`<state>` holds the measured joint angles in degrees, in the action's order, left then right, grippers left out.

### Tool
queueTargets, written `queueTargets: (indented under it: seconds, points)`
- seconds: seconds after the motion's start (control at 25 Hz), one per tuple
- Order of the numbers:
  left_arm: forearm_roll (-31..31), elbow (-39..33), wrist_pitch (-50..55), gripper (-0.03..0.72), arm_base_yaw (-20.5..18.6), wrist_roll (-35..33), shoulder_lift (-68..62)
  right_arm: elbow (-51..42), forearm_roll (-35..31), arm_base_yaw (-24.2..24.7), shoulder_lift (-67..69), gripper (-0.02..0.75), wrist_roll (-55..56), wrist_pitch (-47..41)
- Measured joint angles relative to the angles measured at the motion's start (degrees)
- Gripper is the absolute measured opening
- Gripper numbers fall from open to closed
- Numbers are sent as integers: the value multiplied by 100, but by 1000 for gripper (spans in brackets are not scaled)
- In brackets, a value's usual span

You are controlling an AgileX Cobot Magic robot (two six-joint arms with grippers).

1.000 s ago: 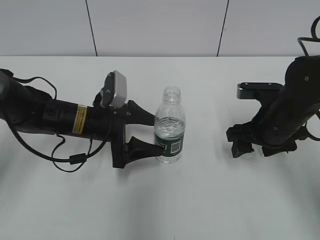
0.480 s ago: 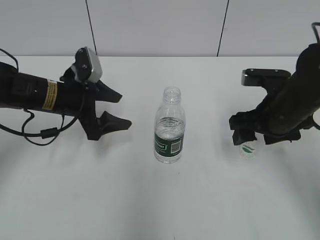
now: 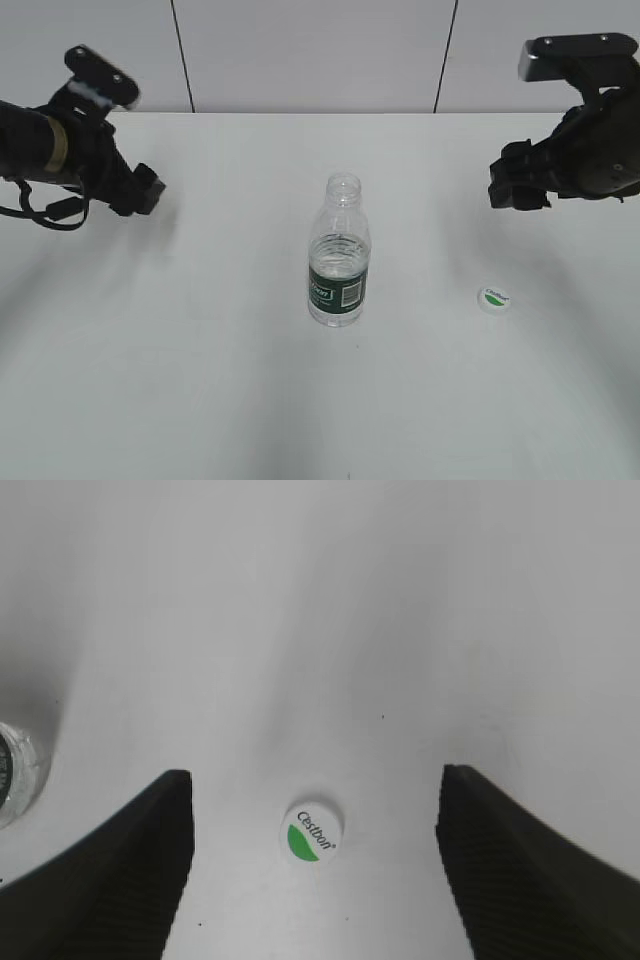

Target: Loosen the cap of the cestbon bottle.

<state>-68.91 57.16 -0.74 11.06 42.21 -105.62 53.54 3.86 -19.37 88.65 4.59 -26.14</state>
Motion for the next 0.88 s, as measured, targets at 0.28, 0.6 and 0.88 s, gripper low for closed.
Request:
queueTargets:
  seconds: [0.28,0.6,0.88]
  points:
    - [1651,0,1705,549,0,-999,594,703,632,0,-160,582,13,-889]
    - [4164,540,3222,549,0,-3371,1226,1793,952,0,-167,582,30,-2068]
    - [5505,1566,5086,549,-11,-4435,1226,2372,946,119,-190,582,30,-2935]
